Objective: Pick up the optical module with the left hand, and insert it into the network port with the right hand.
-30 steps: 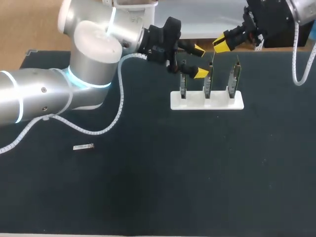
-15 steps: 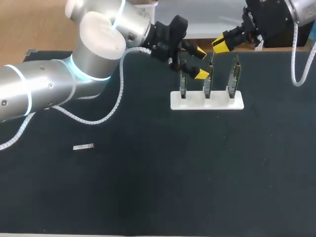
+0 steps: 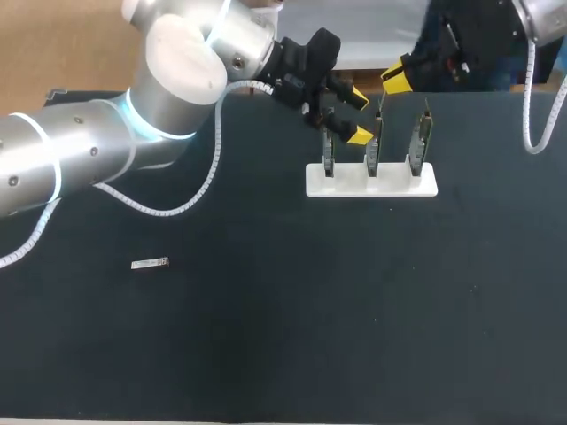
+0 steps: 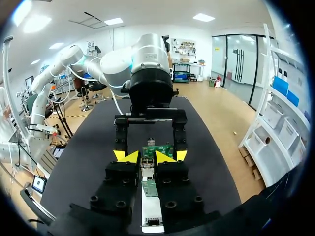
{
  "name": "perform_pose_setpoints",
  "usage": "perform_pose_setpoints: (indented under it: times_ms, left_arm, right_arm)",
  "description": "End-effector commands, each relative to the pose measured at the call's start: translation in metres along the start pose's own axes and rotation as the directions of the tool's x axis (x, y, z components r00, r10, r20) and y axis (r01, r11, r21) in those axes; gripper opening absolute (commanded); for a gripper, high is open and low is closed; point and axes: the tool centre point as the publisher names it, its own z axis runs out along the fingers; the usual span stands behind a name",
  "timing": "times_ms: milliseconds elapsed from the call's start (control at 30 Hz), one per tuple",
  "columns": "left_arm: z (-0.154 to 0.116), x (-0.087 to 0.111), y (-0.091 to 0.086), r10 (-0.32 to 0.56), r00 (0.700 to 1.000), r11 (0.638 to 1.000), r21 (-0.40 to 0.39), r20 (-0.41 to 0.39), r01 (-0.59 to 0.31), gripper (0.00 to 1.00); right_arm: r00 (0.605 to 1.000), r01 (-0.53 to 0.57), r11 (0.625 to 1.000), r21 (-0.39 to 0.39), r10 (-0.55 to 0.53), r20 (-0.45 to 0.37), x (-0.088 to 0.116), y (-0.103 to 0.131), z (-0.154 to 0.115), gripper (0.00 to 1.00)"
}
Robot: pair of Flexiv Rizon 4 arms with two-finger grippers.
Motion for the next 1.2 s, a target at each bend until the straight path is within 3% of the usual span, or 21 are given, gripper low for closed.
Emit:
perform_pose_setpoints:
  times_ms: [33,1200]
  left_arm:
    - [-0.0007,-0.0013,0.0018,0.001,1.0,1.0,0.003,-0.009,-0.001,1.0]
    - [0.0014,0.006,-0.0019,0.004,0.999,1.0,0.023,-0.044,-0.003,1.0]
  right_arm:
    - [1.0,0.001,1.0,0.001,-0.001,0.0,0.0004,0.0004,-0.0003,0.0]
    - [1.0,0.003,1.0,0.001,-0.003,-0.004,0.0004,-0.0007,-0.0001,0.0]
